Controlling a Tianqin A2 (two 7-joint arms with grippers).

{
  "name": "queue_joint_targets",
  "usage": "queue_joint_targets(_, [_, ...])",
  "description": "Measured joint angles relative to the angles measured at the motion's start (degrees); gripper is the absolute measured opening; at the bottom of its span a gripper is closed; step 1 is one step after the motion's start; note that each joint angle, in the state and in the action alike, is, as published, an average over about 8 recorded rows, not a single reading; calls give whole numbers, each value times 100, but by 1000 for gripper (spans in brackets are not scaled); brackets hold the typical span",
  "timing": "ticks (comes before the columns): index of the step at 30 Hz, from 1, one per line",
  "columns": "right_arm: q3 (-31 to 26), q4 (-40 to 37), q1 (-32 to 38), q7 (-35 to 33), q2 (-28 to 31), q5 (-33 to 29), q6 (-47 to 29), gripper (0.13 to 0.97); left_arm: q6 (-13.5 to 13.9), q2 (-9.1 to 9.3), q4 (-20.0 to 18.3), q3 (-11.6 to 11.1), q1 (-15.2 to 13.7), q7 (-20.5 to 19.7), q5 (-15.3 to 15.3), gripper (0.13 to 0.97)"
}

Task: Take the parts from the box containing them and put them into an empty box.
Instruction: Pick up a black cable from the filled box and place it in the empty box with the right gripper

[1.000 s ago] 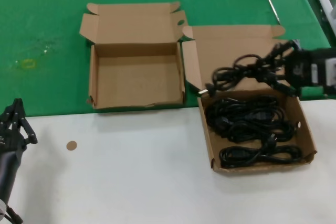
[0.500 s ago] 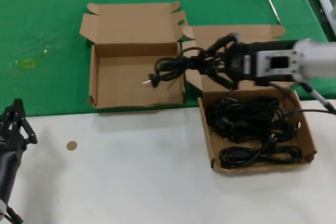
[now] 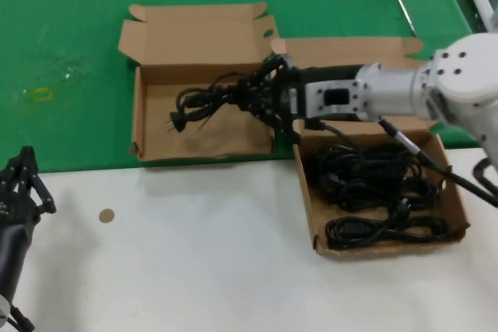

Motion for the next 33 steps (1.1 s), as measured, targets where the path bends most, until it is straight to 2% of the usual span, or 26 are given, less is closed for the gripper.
queue_joint_targets(22, [524, -3508, 1235, -2479, -1259, 456, 216, 211, 0, 0, 0, 0, 0, 0, 0, 152])
queue_joint_targets(29, [676, -4045, 1449, -2873, -1392, 500, 257, 211, 0, 0, 0, 0, 0, 0, 0, 152])
queue_joint_targets(33, [729, -4183, 1503, -2983, -1431, 496, 264, 241, 0, 0, 0, 0, 0, 0, 0, 152])
